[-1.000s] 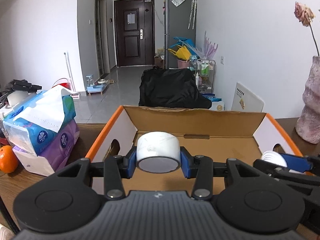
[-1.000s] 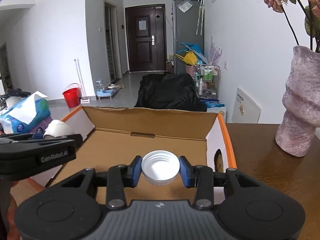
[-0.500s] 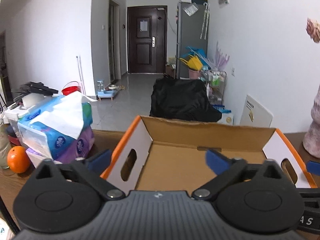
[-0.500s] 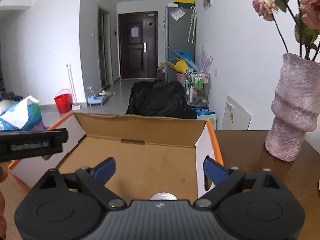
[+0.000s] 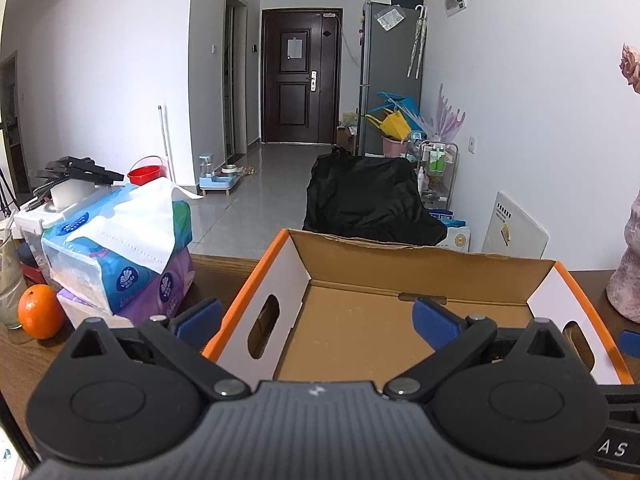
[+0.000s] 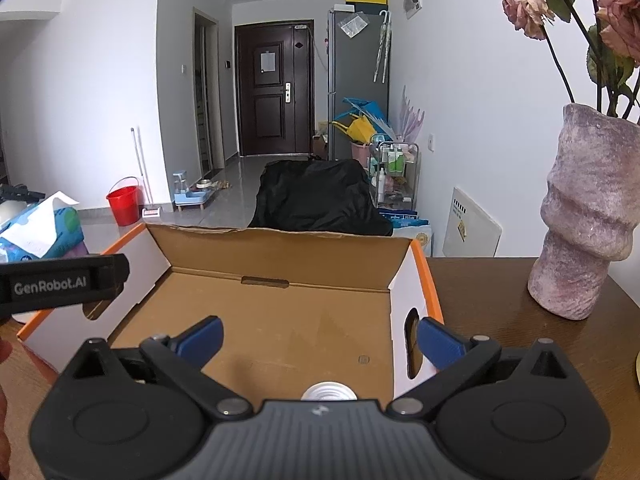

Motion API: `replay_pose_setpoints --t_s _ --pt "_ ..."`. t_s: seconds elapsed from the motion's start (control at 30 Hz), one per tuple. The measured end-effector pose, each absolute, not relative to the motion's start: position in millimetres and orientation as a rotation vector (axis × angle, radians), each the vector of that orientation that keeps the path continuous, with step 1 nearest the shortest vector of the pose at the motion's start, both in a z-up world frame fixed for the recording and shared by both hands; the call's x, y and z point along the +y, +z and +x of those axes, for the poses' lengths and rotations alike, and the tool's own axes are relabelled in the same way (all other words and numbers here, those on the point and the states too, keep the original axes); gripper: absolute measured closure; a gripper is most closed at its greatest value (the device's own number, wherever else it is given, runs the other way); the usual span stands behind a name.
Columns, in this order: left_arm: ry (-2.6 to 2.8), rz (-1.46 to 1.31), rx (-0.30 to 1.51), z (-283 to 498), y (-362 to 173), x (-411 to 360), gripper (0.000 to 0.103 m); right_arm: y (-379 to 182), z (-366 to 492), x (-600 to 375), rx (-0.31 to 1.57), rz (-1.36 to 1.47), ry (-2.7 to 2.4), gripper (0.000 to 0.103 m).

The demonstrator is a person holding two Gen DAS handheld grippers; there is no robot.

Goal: Organize rigid objects
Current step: 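Open the left tool to drop the tape roll while the right tool drops the cap into the box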

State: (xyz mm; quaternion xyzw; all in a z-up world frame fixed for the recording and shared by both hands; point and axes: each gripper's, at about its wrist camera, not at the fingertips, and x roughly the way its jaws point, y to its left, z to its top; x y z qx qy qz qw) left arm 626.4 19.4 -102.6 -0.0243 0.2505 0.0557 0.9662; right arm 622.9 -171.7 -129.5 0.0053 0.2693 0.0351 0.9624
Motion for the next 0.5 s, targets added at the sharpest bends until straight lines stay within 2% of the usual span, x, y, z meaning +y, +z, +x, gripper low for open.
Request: replay_pose_setpoints --t_s 0.5 --pt "0.098 -0.096 0.479 592.2 -78.5 31.1 0.0 -111.0 595.9 -167.0 0.527 -0.01 0.091 0.0"
